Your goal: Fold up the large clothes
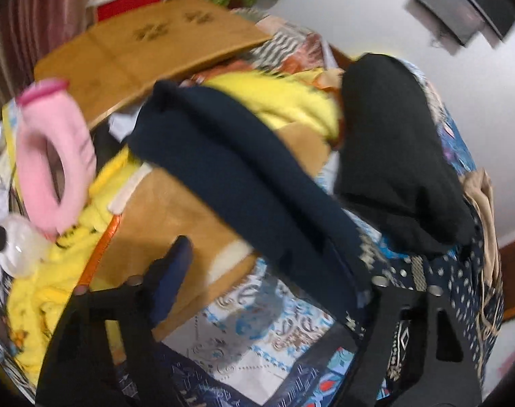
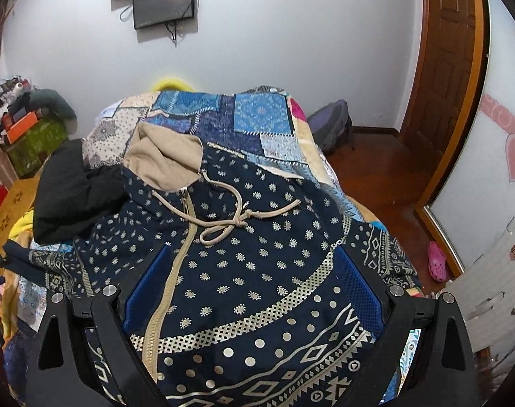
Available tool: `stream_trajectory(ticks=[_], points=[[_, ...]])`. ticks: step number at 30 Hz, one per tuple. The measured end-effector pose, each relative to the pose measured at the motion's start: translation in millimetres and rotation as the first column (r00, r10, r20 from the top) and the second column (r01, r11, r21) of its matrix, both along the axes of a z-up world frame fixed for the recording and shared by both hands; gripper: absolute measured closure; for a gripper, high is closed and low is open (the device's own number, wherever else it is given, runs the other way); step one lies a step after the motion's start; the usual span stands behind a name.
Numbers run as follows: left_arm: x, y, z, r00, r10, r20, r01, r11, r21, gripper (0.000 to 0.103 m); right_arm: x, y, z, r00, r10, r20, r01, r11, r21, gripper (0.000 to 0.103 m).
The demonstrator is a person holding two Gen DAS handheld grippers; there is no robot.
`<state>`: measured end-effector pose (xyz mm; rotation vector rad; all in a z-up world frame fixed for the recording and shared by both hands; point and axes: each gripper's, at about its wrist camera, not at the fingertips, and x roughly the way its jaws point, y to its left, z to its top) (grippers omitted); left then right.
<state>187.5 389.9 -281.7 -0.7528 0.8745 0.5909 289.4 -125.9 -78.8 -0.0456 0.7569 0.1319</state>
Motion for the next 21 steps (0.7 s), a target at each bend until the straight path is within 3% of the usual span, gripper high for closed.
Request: stream_trajectory(ticks=[3, 11, 14, 18, 21], points=[[1.5, 12.1, -13.3, 1.000, 0.028, 0.014, -0.027, 0.998, -0.051, 0.039, 6.9, 3.3, -6.4, 1.000, 0.000, -0.016, 0.000, 1.000, -0.012, 0.009], [11.5, 24.8, -30.1, 0.998, 0.058, 0.033, -0.055, 0.995, -0.084, 0.049, 13.2, 12.6, -16.6, 0.999, 0.019, -0.048, -0.021, 0.999, -0.043, 0.009], [11.6, 19.5, -23.9, 0.999, 0.040, 0.022, -0.039, 0.998, -0.044, 0.065, 13.6, 15.9, -18.7, 0.998, 0.034, -0.060, -0.037, 0.998, -0.044, 0.009], [15.4, 7.8, -9.0, 1.000, -0.021, -0.015, 0.022, 0.998, 0.051, 0.097, 10.8, 19.4, -18.8, 0.997, 0.052, -0.065, -0.055, 0.997, -0.048, 0.009], [12.7, 0.5, 10.5, 0.999, -0.041, -0.008, 0.042, 0.994, 0.101, 0.101, 6.9, 21.6, -15.8, 0.996, 0.063, -0.057, -0.066, 0.997, -0.050, 0.009]])
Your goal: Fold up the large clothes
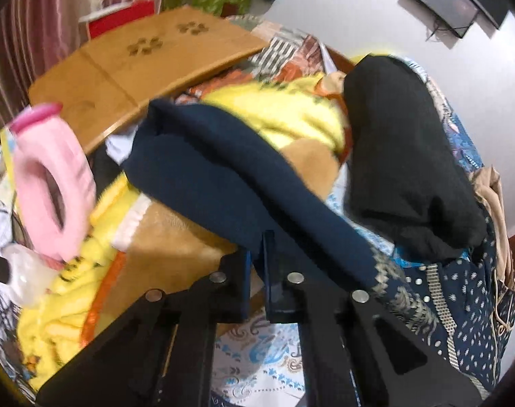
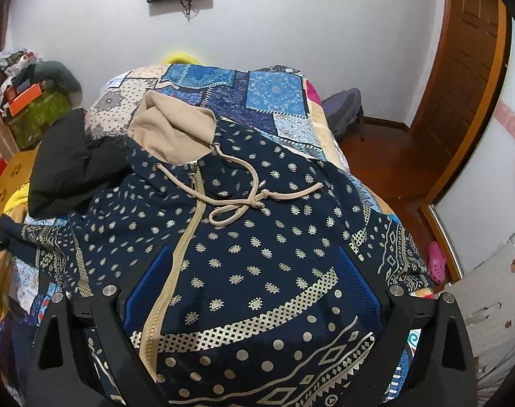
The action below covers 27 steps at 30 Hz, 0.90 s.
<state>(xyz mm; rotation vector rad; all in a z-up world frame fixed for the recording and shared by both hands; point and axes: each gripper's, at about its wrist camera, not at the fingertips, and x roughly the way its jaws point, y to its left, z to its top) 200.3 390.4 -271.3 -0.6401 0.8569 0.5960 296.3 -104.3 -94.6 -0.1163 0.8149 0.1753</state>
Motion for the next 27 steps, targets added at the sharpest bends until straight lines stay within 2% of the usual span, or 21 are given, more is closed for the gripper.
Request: stream_trajectory(ticks=[5, 10, 14, 18, 21, 27], points=[[-10.5, -10.7, 43.9, 0.996, -0.023, 0.091, 0.020, 0.999, 0.028, 0.101, -7.7, 1.1, 8.2, 1.000, 0.021, 0.023, -0.021, 1.000, 0.005, 0.009], [-9.7, -39.6, 92.2, 0.978, -0.112, 0.174, 0.097, 0.991, 0.096, 0.101, -13.1, 1.5, 14.5, 0.998, 0.037, 0.042, -0.037, 0.999, 0.008, 0.009], [-3.8, -69.5, 134.0, 0.938, -0.223, 0.266, 0.195, 0.972, 0.128, 0.101, -16.3, -1.2, 18.9, 0.997, 0.043, 0.058, -0.044, 0.999, 0.021, 0.009], [8.0, -101.2, 170.2, 0.894, -0.310, 0.323, 0.265, 0.948, 0.179, 0.101, -20.2, -7.0, 21.5, 0.997, 0.039, 0.070, -0.042, 0.998, 0.042, 0.009], [21.7, -127.7, 197.7, 0.849, -0.384, 0.362, 0.326, 0.921, 0.212, 0.101, -21.2, -12.0, 23.0, 0.996, 0.035, 0.078, -0.039, 0.998, 0.053, 0.009], [46.2, -183.4, 226.5, 0.766, -0.504, 0.400, 0.434, 0.863, 0.258, 0.101, -21.9, -23.3, 25.9, 0.996, 0.026, 0.087, -0.034, 0.995, 0.090, 0.009]])
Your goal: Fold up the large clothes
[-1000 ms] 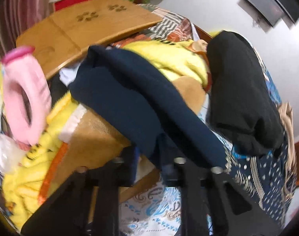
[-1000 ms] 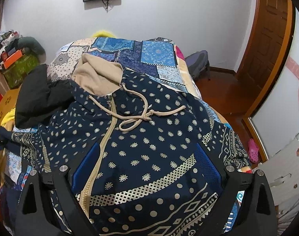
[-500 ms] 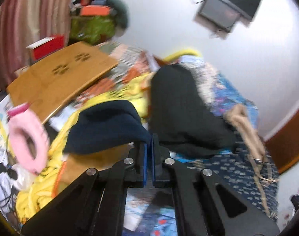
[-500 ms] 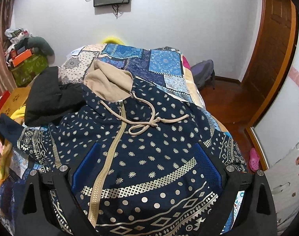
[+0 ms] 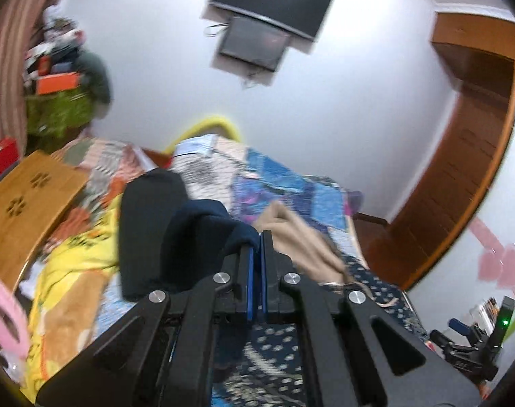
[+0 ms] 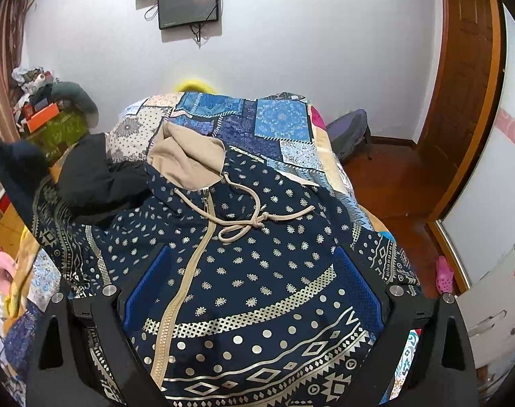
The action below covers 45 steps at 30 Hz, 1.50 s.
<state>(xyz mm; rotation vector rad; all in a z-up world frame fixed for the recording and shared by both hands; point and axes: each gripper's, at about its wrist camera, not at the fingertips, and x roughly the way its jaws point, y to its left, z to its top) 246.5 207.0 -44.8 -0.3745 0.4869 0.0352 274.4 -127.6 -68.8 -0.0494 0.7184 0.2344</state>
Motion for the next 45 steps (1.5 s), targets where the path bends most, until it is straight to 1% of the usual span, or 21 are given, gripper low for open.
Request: stream_trajectory(ticks=[3, 6, 9, 11, 14, 17, 21, 25, 27, 29, 30, 32, 34, 36, 41, 42, 45], points=[[19.3, -34.9, 9.0, 0.997, -0.077, 0.006, 0.077, 0.997, 0.020, 0.101, 0.1, -6.0, 1.6, 1.000, 0.000, 0.001, 0.000, 1.000, 0.018, 0.009], [32.7, -63.9, 8.8, 0.990, -0.142, -0.001, 0.142, 0.989, 0.031, 0.101, 0.1, -10.3, 2.7, 1.000, -0.001, 0.006, 0.001, 1.000, 0.026, 0.009], [49.6, -98.9, 2.1, 0.975, -0.219, -0.032, 0.220, 0.975, 0.039, 0.101, 1.3, -13.6, 2.0, 1.000, -0.004, 0.005, 0.004, 1.000, 0.027, 0.009], [58.7, -118.3, -4.3, 0.966, -0.253, -0.059, 0.256, 0.966, 0.043, 0.101, 1.4, -16.2, 1.2, 1.000, -0.007, 0.002, 0.007, 0.999, 0.032, 0.009], [70.8, -145.6, -20.9, 0.944, -0.309, -0.115, 0.315, 0.948, 0.035, 0.101, 1.7, -21.1, -0.3, 1.000, -0.014, -0.001, 0.014, 0.999, 0.037, 0.009], [79.1, -169.9, -42.9, 0.914, -0.364, -0.180, 0.374, 0.927, 0.018, 0.101, 2.0, -26.4, -2.0, 1.000, -0.022, -0.005, 0.023, 0.999, 0.043, 0.009], [87.2, -195.6, -70.9, 0.875, -0.411, -0.256, 0.428, 0.904, 0.012, 0.101, 4.4, -32.8, -6.2, 0.999, -0.035, -0.021, 0.036, 0.998, 0.051, 0.009], [92.9, -216.1, -101.9, 0.819, -0.454, -0.351, 0.477, 0.878, -0.023, 0.101, 6.9, -35.6, -14.1, 0.998, -0.037, -0.057, 0.040, 0.998, 0.055, 0.009], [92.2, -223.4, -113.2, 0.798, -0.469, -0.378, 0.492, 0.869, -0.040, 0.101, 7.0, -35.8, -18.3, 0.997, -0.038, -0.067, 0.041, 0.998, 0.046, 0.009], [90.2, -231.9, -120.2, 0.780, -0.480, -0.401, 0.516, 0.857, -0.022, 0.101, 6.7, -35.8, -20.1, 0.997, -0.040, -0.071, 0.042, 0.999, 0.035, 0.009], [89.2, -235.9, -121.1, 0.774, -0.480, -0.413, 0.528, 0.849, 0.001, 0.097, 6.8, -35.5, -20.4, 0.997, -0.039, -0.072, 0.042, 0.999, 0.030, 0.009], [87.2, -242.1, -123.6, 0.769, -0.474, -0.429, 0.541, 0.840, 0.040, 0.087, 6.7, -35.4, -19.9, 0.997, -0.039, -0.072, 0.041, 0.999, 0.023, 0.009], [87.9, -244.6, -125.5, 0.766, -0.469, -0.440, 0.543, 0.838, 0.051, 0.069, 6.8, -35.1, -19.6, 0.997, -0.040, -0.072, 0.041, 0.999, 0.015, 0.009], [84.6, -242.3, -124.0, 0.773, -0.463, -0.433, 0.531, 0.846, 0.042, 0.065, 6.3, -35.1, -18.6, 0.997, -0.041, -0.072, 0.041, 0.999, 0.007, 0.009], [85.5, -228.5, -111.9, 0.795, -0.435, -0.422, 0.498, 0.866, 0.045, 0.065, 4.8, -33.4, -12.3, 0.998, -0.025, -0.064, 0.025, 1.000, -0.010, 0.009], [84.3, -223.3, -107.0, 0.804, -0.426, -0.416, 0.488, 0.872, 0.051, 0.063, 4.8, -32.9, -9.9, 0.998, -0.025, -0.059, 0.024, 1.000, -0.014, 0.009], [81.0, -207.1, -94.3, 0.828, -0.394, -0.398, 0.455, 0.888, 0.067, 0.051, 6.4, -30.0, -4.3, 0.999, -0.015, -0.045, 0.014, 1.000, -0.021, 0.009]])
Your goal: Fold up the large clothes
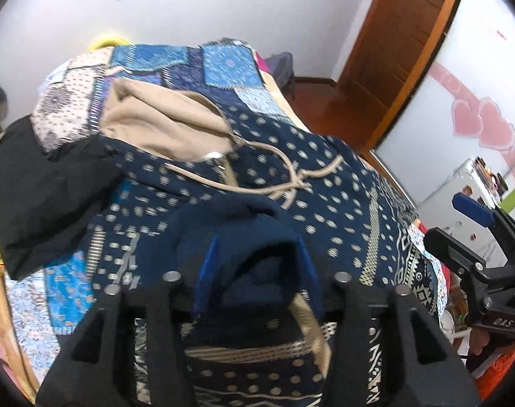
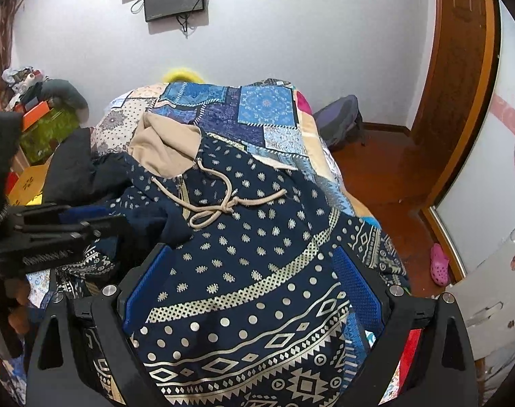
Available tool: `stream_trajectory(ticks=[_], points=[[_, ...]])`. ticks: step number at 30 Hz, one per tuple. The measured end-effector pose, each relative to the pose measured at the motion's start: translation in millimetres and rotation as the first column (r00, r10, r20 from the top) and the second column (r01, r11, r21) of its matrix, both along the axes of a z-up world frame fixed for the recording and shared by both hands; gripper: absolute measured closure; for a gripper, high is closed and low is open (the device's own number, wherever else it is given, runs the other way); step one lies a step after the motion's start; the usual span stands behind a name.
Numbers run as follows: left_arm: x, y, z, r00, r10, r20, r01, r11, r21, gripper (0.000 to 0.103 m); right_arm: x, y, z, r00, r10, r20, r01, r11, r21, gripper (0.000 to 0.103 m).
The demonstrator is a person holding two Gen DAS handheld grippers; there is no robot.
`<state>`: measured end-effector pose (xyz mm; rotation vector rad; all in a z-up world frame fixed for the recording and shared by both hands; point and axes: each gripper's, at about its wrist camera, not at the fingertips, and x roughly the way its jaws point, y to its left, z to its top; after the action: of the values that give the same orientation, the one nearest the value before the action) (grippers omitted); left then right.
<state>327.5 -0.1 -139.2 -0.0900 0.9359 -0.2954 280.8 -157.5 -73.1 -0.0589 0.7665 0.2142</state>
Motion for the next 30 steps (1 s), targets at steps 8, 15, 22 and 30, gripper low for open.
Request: stream_trajectory(ticks=[8, 15, 22, 30], points=[[-5.6, 63.4, 21.1, 0.992, 0.115, 0.053, -0.116, 0.993, 0.010, 0.047, 15.6, 22.0, 6.7, 0.997, 0.070, 0.044, -0.070, 0.997, 0.013, 0.009], [-8.9, 136.6, 6.4, 0.960, 0.278, 0.017, -0.279, 0.960, 0.035, 0.043, 46.0, 56.5, -10.2, 0.992, 0.123, -0.042, -0.121, 0.992, 0.040, 0.009], [-24.0, 185.0, -28.7, 0.931, 0.362, -0.056, -0.361, 0.932, 0.020, 0.043, 65.0, 106.2, -27.6, 0.963, 0.240, -0.125, -0.240, 0.971, 0.015, 0.009], [-36.0, 200.6, -53.4, 0.931, 0.358, -0.071, -0.353, 0.932, 0.083, 0.043, 61.5, 178.4, -60.0, 0.869, 0.443, -0.221, -0.480, 0.864, -0.156, 0.010]])
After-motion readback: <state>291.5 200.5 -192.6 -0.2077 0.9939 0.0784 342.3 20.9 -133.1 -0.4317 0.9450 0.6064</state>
